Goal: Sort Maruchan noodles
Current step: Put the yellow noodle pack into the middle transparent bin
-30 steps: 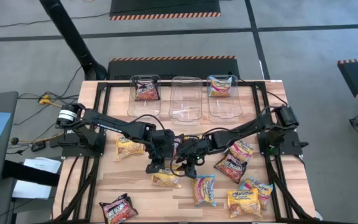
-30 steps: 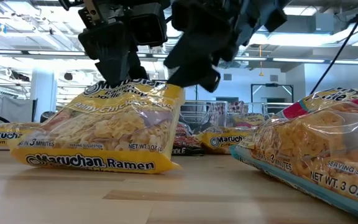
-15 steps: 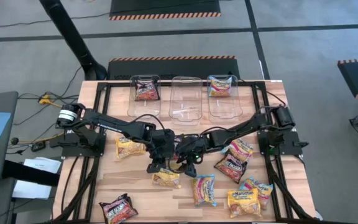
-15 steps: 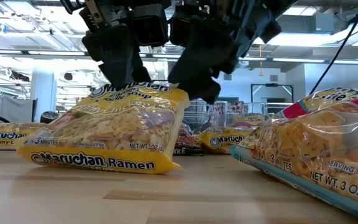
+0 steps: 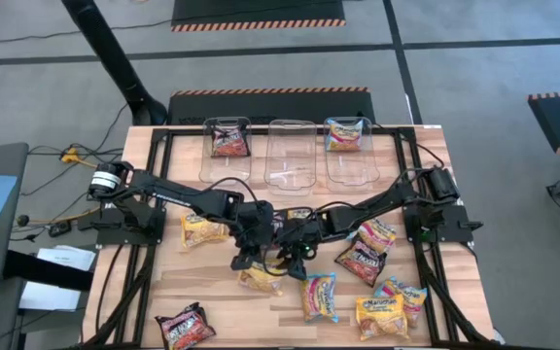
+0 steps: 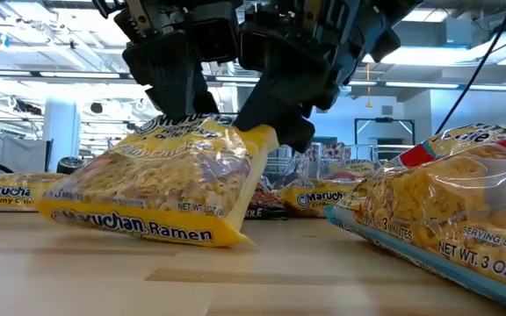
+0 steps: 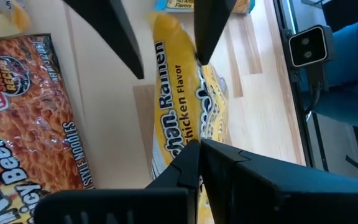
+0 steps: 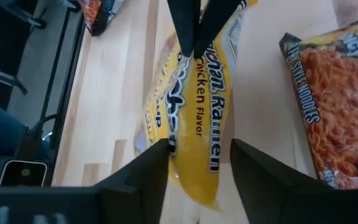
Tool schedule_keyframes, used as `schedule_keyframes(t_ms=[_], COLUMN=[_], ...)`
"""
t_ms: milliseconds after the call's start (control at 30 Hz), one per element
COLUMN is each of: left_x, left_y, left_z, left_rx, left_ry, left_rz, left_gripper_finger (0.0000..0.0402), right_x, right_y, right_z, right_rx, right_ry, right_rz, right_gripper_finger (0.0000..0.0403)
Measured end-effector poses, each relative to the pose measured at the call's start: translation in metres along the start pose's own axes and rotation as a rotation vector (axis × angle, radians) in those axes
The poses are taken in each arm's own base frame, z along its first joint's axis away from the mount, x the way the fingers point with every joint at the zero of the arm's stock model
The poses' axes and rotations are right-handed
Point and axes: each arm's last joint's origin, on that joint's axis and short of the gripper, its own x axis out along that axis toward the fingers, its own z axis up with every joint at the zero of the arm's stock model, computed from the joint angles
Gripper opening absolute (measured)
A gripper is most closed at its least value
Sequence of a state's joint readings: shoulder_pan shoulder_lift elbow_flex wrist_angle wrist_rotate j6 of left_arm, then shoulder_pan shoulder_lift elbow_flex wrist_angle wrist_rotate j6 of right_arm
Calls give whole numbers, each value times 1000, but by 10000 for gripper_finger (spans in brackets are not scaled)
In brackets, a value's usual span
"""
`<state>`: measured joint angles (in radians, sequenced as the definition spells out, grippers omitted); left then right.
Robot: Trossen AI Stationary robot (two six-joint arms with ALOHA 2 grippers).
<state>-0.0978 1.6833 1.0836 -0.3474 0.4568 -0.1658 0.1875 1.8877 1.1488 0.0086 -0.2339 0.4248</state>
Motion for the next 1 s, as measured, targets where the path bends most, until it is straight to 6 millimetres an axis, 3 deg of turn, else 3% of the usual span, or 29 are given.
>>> schedule_keyframes(t_ms=[367, 700, 1000], left_x=[-3, -11, -48], left_y=[6, 16, 1], left_z=[2, 5, 12], left_rx=[-14, -115, -70], left_ry=[-17, -42, -150], left_rz=[8, 24, 18], left_gripper_finger=[0, 0, 0], right_x=[0, -2, -25], right_y=[1, 3, 12], right_z=[-1, -2, 4], right_rx=[5, 34, 18], right_ry=[26, 43, 49], right_rz=[50, 49, 59], right_gripper_finger=[18, 4, 3])
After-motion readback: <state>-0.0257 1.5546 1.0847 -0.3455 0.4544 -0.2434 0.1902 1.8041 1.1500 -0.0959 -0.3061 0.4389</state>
